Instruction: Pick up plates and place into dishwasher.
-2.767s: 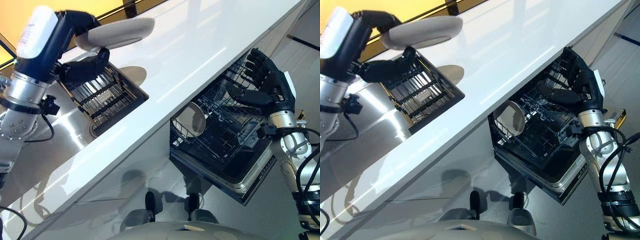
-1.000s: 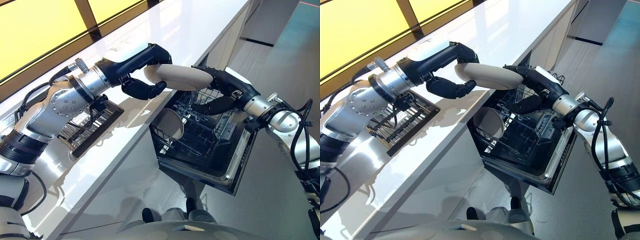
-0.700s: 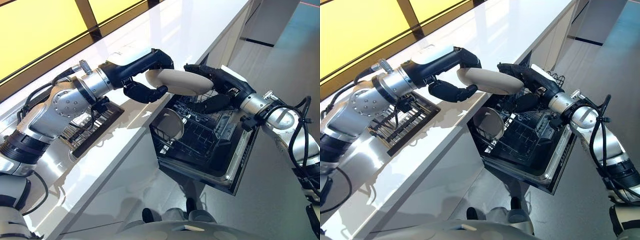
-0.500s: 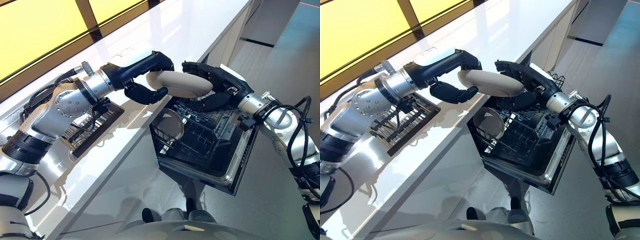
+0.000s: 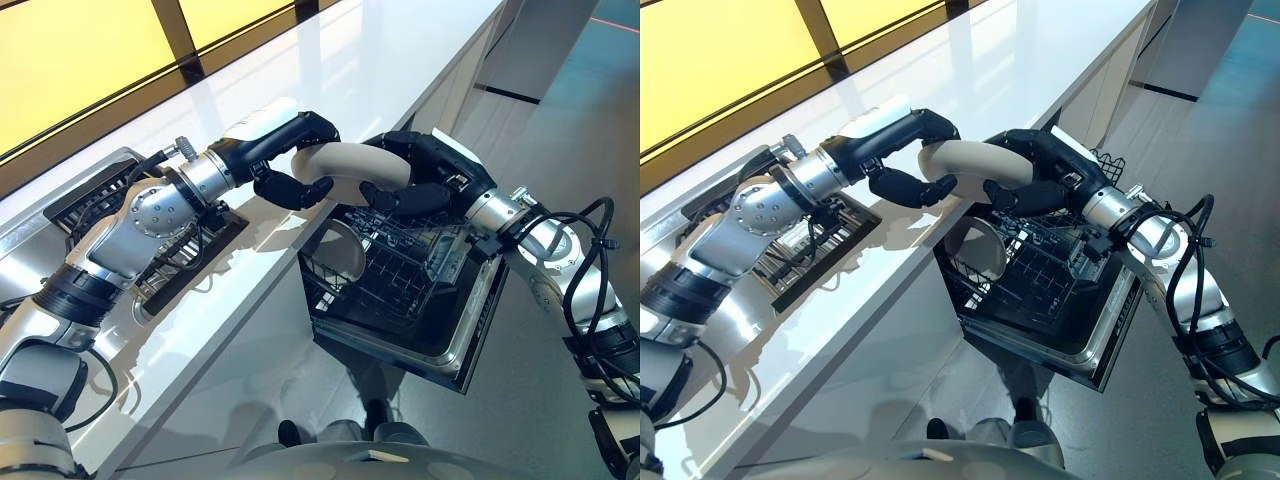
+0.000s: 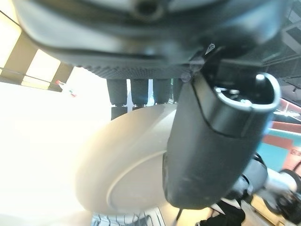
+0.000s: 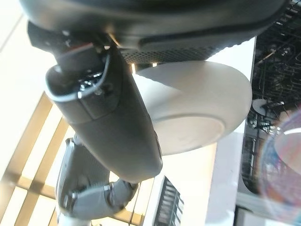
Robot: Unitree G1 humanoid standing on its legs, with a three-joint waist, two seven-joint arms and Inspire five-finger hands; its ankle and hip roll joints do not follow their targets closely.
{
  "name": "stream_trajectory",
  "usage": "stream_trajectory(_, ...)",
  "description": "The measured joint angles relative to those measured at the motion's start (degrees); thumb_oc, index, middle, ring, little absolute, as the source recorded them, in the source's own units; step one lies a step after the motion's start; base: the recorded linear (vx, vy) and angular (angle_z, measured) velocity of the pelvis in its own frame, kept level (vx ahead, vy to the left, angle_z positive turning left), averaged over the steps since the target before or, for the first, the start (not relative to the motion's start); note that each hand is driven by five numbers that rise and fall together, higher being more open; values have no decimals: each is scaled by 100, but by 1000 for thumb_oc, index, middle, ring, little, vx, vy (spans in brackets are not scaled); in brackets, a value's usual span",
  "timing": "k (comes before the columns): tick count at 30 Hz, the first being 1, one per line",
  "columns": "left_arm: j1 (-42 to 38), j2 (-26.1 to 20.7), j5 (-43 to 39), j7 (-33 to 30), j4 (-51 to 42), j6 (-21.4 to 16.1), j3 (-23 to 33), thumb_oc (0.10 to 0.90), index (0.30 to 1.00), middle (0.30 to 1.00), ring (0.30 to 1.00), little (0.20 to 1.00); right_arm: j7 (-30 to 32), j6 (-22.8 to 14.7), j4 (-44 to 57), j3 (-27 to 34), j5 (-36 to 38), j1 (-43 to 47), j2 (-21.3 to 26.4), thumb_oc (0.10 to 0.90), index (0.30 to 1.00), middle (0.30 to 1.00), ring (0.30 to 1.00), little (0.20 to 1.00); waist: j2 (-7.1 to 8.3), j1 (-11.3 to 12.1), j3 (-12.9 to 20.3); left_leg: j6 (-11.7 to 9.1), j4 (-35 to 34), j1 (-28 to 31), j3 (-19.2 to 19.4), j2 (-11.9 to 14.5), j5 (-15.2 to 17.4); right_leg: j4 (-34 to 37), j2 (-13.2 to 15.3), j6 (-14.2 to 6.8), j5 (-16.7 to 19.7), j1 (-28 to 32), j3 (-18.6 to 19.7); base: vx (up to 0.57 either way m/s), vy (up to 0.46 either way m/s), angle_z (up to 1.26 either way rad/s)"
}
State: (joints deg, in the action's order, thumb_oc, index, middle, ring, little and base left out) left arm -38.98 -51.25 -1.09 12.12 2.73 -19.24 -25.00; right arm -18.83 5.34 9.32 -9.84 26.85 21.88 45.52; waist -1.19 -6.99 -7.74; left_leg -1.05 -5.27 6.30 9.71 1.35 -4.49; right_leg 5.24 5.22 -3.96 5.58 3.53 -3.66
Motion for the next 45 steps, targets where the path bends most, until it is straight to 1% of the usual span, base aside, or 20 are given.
stream_trajectory(3,0,69,-11,0,39,26,0,100,300,300,300,200,49,-13,-1,6,-6,6,6,100,300,300,300,200,4,-1,2,1,10,1,0,1,-2,-1,-2,0,1,2,0,11,0,0)
stream_trajectory(11,0,76,-1,-9,40,30,0,100,300,300,300,200,62,-31,-2,6,-53,6,5,100,300,300,300,200,4,-44,2,-1,0,0,4,6,0,0,-3,0,0,2,0,-2,-1,0)
stream_trajectory(12,0,76,-1,-10,40,30,0,619,745,745,745,719,63,-32,-2,6,-53,6,5,100,300,300,300,200,4,-42,2,0,3,0,3,7,-1,0,-4,0,1,1,-1,0,0,0)
stream_trajectory(13,0,76,-1,-11,40,30,0,800,900,900,900,900,65,-38,-2,6,-63,6,6,100,300,300,300,200,4,-42,2,-1,0,0,2,8,0,0,-5,0,0,1,-1,0,0,0)
stream_trajectory(22,1,19,29,-16,16,23,7,800,900,900,900,900,128,-71,-12,55,-91,6,3,100,300,300,300,200,4,-1,2,-4,9,-6,0,13,2,0,-7,0,-1,-1,-7,-11,-3,0)
stream_trajectory(25,73,8,24,-16,-10,17,110,800,900,900,900,900,132,-71,-12,103,-93,2,3,100,300,300,300,200,4,16,2,-6,-10,-7,-2,16,4,1,-6,-1,-2,-2,-11,0,0,0)
stream_trajectory(31,614,-21,2,-27,-108,-44,780,800,900,900,900,900,194,-77,-14,430,-102,-165,2,100,300,300,300,200,6,66,1,-9,-14,-8,-8,20,7,2,-8,-1,-4,-1,-22,21,1,0)
stream_trajectory(36,981,-148,-4,-28,-118,-63,1033,800,900,900,900,900,235,-92,-66,523,-109,-244,6,100,300,300,300,200,6,81,1,-8,-13,-11,-23,20,7,3,-7,-2,-4,1,-33,0,0,0)
stream_trajectory(38,1196,-148,-7,-41,-119,-112,1216,800,900,900,900,900,235,-191,-65,616,-116,-389,6,100,300,300,300,200,6,91,1,-9,-13,-18,-34,23,8,4,-7,-3,-6,1,-43,0,0,0)
stream_trajectory(41,1724,-147,-105,-217,-109,-184,1668,800,900,900,900,900,261,-297,-72,999,-244,-769,6,100,300,300,300,200,7,108,0,-11,-13,-23,-44,23,10,4,-7,-5,-18,0,-55,23,-8,1)
stream_trajectory(43,2251,-123,-131,-521,-102,-224,2150,800,900,900,900,900,408,-400,-91,1381,-466,-1138,16,100,300,300,300,200,11,121,-2,-16,-13,-24,-45,25,19,5,-10,-7,-28,-2,-55,18,-5,0)
stream_trajectory(45,2638,-65,-166,-748,-92,-189,2508,800,900,900,900,900,580,-466,-118,1702,-670,-1457,18,100,300,300,300,200,12,137,-3,-15,-11,-23,-45,25,25,18,-9,2,-34,-2,-54,0,0,0)
